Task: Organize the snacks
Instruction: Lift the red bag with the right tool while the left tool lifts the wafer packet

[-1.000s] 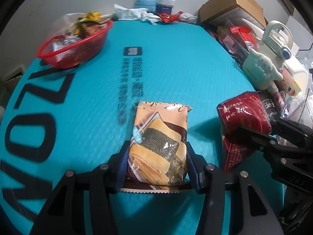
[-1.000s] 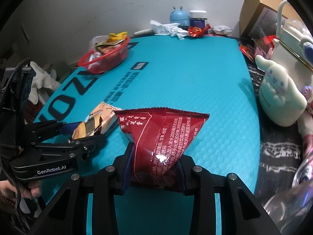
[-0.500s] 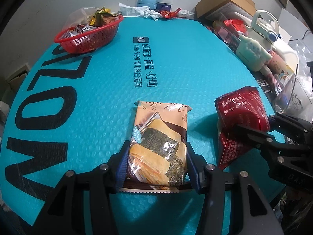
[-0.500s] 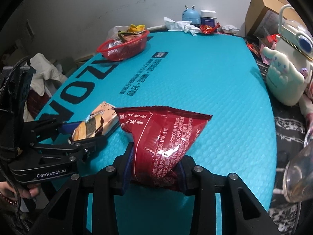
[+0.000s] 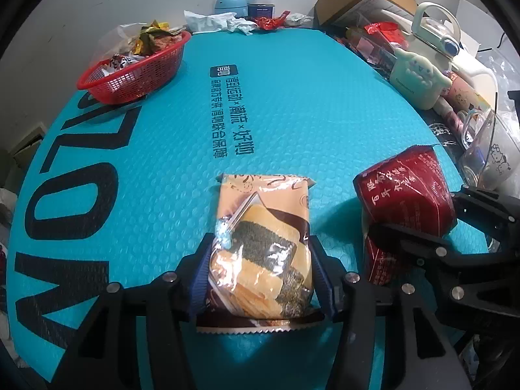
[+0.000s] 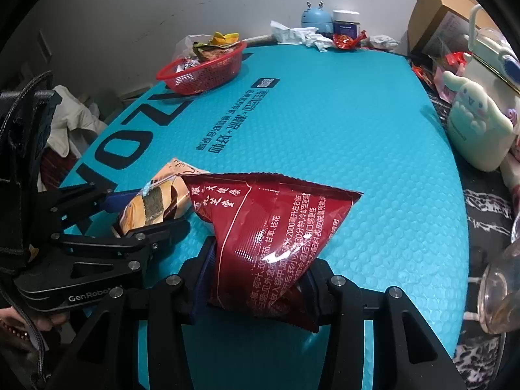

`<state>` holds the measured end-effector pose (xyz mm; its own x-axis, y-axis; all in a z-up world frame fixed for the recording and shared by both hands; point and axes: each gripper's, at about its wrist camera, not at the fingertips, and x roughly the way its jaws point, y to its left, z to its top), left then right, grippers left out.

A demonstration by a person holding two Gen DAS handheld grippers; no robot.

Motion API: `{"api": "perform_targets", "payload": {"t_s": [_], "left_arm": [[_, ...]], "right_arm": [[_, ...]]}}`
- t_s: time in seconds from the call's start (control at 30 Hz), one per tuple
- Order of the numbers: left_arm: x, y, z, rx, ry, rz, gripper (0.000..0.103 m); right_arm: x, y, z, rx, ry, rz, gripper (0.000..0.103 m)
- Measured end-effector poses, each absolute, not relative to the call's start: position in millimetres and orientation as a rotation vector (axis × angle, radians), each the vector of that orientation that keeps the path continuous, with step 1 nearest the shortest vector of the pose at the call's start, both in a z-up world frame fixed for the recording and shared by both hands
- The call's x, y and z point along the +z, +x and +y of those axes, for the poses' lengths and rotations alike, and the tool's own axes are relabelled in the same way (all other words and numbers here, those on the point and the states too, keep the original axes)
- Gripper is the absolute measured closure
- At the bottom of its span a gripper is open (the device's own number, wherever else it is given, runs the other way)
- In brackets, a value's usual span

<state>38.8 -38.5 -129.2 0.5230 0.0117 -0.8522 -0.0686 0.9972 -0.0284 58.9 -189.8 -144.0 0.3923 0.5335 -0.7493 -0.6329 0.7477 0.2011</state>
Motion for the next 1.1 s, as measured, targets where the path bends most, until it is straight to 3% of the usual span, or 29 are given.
{"api": "perform_targets", "payload": {"t_s": [0.27, 1.1], "left_arm": [[-129, 43, -38, 0.020, -0.054, 0.993, 0.052], [-70, 16, -7, -0.020, -0.141, 0.856, 0.053]], "right_arm": [[-144, 59, -191, 0.737, -0.076, 0.897, 0.065], [-100, 50, -180, 0.790, -0.043, 0.842, 0.066]]}}
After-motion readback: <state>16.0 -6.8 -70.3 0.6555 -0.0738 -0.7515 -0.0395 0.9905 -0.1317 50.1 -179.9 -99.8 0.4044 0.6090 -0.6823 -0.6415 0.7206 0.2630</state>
